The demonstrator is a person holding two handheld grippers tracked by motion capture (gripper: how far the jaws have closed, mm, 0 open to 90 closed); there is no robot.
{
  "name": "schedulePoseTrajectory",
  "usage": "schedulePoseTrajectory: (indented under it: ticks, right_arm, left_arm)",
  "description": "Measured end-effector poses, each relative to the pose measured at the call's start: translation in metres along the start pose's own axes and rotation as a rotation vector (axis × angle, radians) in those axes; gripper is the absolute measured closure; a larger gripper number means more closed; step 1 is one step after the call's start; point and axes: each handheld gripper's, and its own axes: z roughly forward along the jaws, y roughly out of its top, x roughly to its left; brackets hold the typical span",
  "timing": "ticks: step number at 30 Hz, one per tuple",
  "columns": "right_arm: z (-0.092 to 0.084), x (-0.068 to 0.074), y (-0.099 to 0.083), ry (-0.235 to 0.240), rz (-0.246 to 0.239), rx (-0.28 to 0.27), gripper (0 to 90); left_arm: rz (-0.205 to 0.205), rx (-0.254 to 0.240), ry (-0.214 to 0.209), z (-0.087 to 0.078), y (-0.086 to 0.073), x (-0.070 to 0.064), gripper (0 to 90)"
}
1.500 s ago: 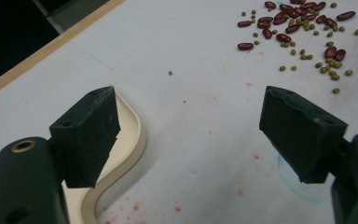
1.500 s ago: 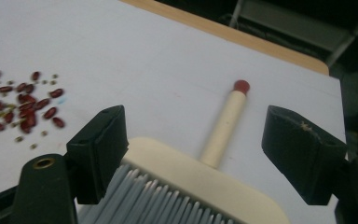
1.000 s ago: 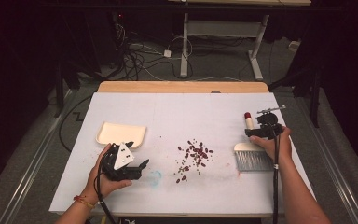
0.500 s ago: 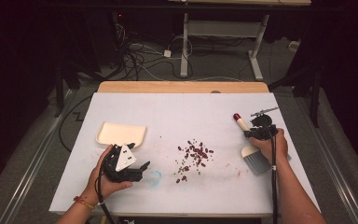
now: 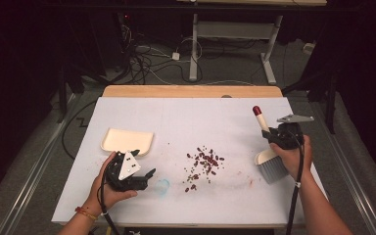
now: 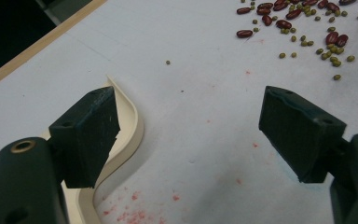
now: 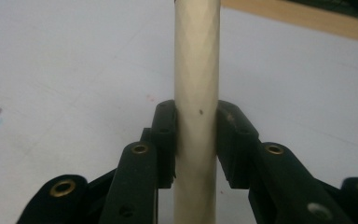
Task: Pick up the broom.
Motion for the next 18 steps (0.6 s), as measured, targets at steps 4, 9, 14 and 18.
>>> schedulePoseTrajectory:
  ticks: [4,9,14,18]
  right_arm:
    - [-0.016,0.003,-0.002,0.019,0.000,-0.076,70.9]
    - [-0.039,0.014,-0.006,0.035,-0.021,-0.159,70.9]
    - [-0.065,0.028,-0.005,0.064,-0.023,-0.256,70.9]
    - [-0.081,0.044,0.001,0.083,-0.042,-0.310,70.9]
  left_arm:
    - [-0.002,0.003,-0.001,0.001,0.001,-0.001,19.2]
    - [-0.020,-0.006,-0.009,0.000,0.004,-0.002,19.3]
    - [-0.043,-0.048,-0.079,-0.005,0.025,-0.012,19.3]
    - [-0.011,-0.078,-0.142,-0.008,0.045,-0.027,19.1]
